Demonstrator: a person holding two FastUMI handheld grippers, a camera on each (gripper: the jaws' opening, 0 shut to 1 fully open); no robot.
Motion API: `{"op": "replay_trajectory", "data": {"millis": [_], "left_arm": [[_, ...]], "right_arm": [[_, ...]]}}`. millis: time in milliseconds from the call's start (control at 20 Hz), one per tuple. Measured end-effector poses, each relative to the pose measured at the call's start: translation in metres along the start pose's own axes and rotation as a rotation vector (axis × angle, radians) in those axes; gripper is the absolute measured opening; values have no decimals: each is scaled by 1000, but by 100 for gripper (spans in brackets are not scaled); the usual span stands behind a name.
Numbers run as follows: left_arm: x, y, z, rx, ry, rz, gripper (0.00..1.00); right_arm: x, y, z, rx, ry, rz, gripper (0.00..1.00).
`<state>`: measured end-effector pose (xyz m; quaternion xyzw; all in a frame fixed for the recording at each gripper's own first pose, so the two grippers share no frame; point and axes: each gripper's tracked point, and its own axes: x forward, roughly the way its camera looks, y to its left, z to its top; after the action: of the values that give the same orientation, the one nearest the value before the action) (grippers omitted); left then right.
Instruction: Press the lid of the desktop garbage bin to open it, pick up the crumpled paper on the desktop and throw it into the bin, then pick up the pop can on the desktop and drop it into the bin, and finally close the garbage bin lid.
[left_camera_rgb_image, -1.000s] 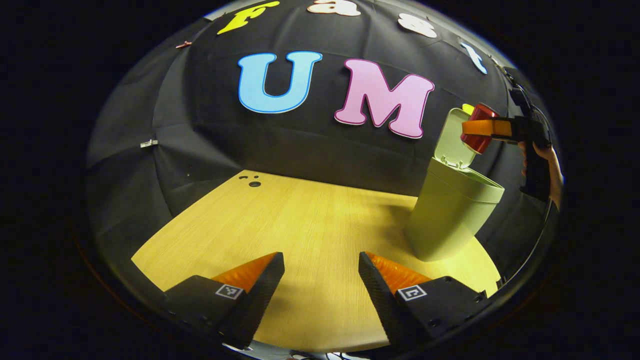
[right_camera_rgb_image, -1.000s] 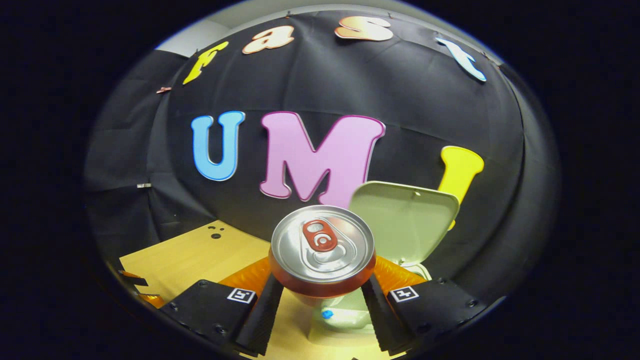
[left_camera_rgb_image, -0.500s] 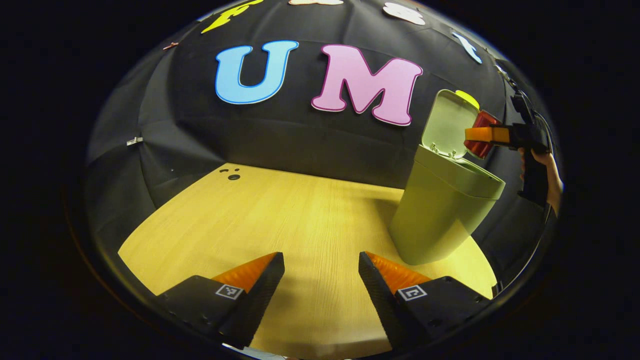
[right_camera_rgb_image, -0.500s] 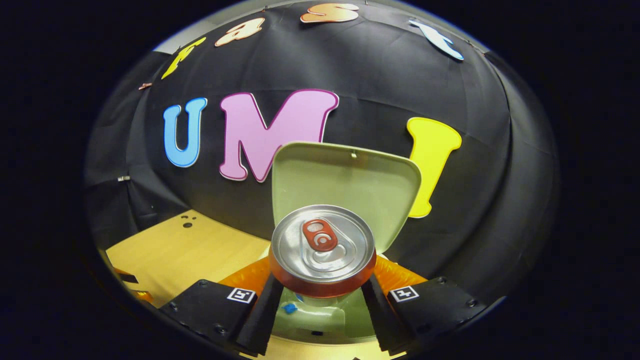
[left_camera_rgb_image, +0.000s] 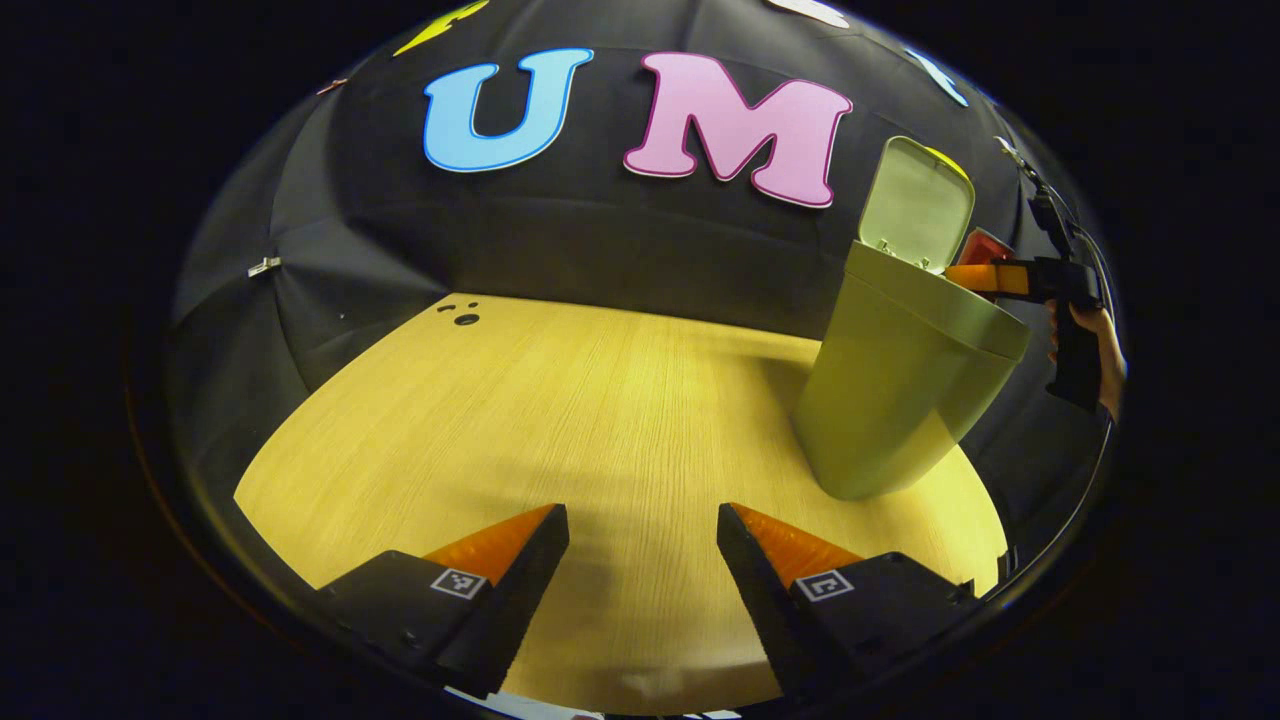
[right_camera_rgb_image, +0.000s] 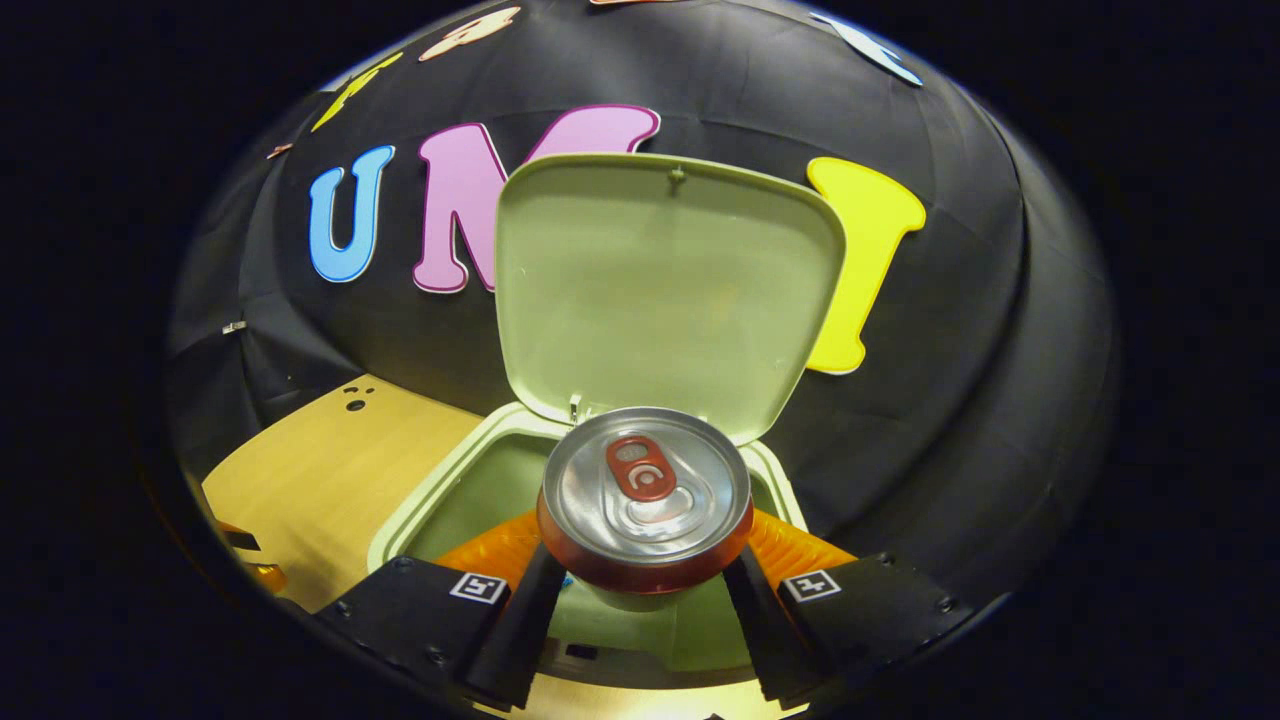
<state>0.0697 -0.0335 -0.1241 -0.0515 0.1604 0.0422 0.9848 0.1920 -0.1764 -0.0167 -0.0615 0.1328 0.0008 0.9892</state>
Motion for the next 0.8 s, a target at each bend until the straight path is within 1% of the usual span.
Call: {"op": "replay_trajectory", "data": {"millis": [100, 300, 350, 400, 550, 800], "left_arm": [[-1, 5, -1, -5, 5, 8, 96], [-3, 12, -1, -12, 8, 16, 96], [-3, 14, -2, -14, 8, 17, 96], [-4, 15, -2, -14, 9, 19, 96], [-8, 19, -3, -14, 5, 19, 96], [-16, 29, -7, -21, 7, 24, 96]], "right_arm": [[3, 1, -4, 18, 15, -9, 85], [3, 5, 1, 12, -2, -13, 88], [2, 5, 3, 10, -7, -14, 89], [0, 6, 6, 12, -15, -16, 94], [-10, 9, 23, 33, -62, -23, 98], [-38, 16, 71, 37, -157, -11, 98]]}}
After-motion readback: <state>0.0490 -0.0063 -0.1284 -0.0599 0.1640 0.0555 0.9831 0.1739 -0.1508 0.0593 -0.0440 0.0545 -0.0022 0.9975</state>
